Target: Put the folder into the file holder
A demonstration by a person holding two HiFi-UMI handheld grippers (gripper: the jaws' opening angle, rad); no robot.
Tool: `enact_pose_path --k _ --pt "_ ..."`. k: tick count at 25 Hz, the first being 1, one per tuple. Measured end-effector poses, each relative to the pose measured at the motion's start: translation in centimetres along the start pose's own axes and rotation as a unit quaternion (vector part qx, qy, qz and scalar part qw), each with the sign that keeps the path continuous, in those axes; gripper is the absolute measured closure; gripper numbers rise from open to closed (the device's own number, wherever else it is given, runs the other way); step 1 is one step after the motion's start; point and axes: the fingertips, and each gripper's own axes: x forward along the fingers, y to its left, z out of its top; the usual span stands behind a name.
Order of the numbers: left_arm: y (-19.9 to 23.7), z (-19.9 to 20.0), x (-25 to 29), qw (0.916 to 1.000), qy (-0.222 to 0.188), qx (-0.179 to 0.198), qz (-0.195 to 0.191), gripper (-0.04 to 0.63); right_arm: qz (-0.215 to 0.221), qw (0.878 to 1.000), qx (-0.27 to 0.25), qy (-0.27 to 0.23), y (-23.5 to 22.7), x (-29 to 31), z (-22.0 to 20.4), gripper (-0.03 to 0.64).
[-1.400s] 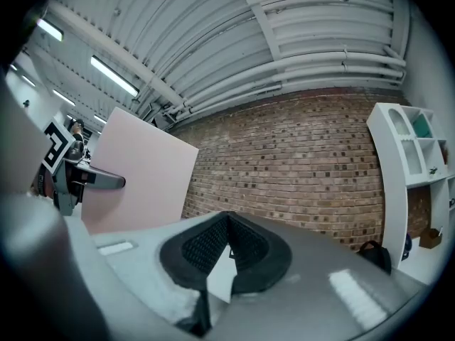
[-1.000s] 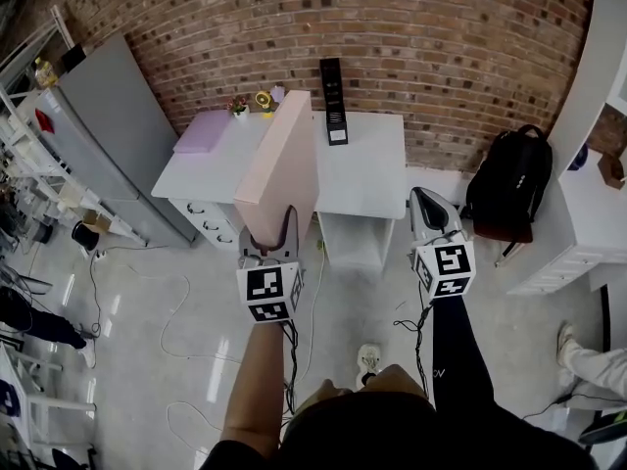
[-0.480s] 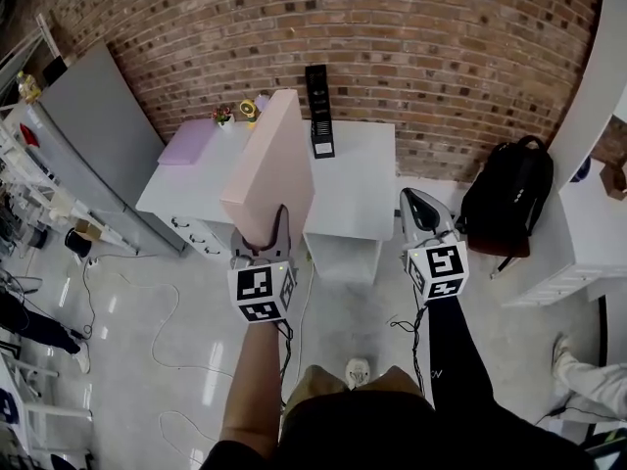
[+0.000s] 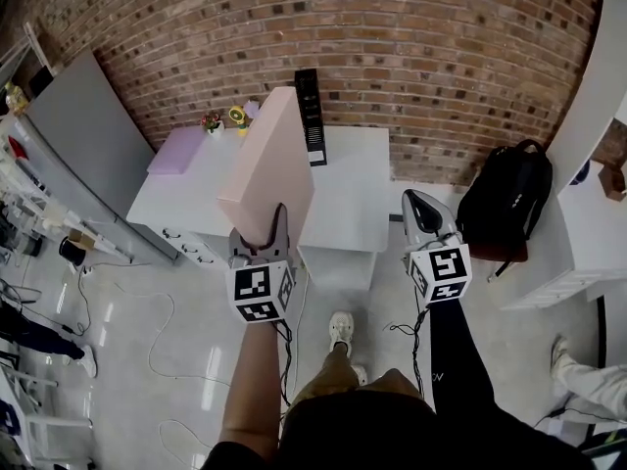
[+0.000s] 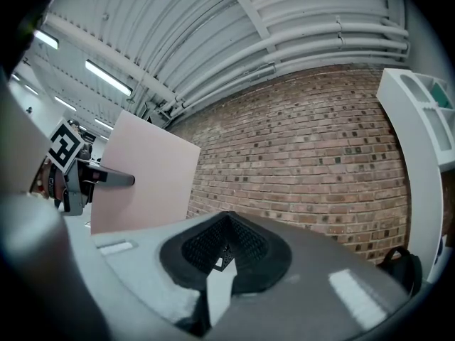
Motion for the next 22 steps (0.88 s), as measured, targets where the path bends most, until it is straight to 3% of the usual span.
enact_pose_path --k 22 --pt "3.7 -2.5 17.2 0.9999 0.01 -0.005 -0.001 0.456 0.008 1.0 0.008 0.01 -6.4 15.7 -3.6 0.617"
